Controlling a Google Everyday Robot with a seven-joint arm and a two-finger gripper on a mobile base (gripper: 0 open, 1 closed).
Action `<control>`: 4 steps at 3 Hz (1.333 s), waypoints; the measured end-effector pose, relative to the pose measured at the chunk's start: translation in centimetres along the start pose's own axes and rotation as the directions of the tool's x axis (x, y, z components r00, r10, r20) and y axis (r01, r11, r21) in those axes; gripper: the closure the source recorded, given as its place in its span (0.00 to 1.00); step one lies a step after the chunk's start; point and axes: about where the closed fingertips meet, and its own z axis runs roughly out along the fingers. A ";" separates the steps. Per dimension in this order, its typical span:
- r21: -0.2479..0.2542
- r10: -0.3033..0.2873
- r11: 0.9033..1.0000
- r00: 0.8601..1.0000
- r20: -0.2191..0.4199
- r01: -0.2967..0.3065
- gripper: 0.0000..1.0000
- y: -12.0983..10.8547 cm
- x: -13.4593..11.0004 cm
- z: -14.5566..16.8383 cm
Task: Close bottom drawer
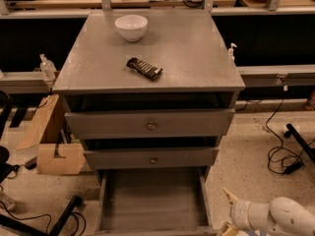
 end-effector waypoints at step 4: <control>-0.101 0.149 0.985 0.987 0.053 -0.143 0.93 13.9 13.7 14.1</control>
Offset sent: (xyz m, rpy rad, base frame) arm -0.1028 0.0234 -0.2021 0.1391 0.1202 -0.0365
